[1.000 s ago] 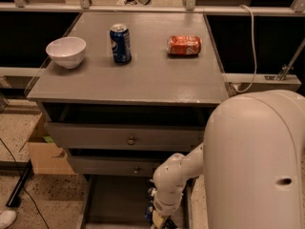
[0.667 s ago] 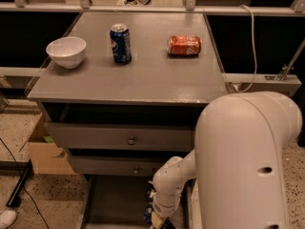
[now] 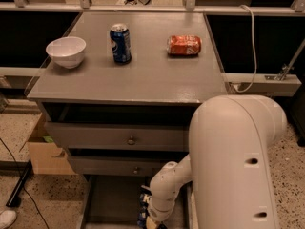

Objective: Place blue chip bag into bottom drawer

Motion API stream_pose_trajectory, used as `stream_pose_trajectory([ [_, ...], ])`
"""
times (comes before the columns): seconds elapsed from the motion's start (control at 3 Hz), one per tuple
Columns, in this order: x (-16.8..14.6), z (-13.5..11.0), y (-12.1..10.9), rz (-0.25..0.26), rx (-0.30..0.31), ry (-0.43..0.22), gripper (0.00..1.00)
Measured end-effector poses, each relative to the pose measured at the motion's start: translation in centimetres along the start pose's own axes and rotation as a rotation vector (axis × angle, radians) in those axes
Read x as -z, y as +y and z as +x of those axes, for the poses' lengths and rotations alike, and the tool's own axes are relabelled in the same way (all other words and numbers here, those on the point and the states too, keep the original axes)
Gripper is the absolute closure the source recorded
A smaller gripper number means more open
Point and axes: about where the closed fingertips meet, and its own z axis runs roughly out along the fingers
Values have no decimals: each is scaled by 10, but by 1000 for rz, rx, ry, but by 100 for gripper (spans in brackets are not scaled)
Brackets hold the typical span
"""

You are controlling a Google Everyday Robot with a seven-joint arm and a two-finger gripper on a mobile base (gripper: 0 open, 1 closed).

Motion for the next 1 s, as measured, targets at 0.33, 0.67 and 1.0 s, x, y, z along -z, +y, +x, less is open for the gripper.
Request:
stream_pose_trajectory([
  [0.33, -11, -8, 2, -13, -9, -12, 100],
  [0.67, -25, -19, 5, -38, -5, -25, 100],
  [1.0, -46, -34, 9, -86, -14, -36, 100],
])
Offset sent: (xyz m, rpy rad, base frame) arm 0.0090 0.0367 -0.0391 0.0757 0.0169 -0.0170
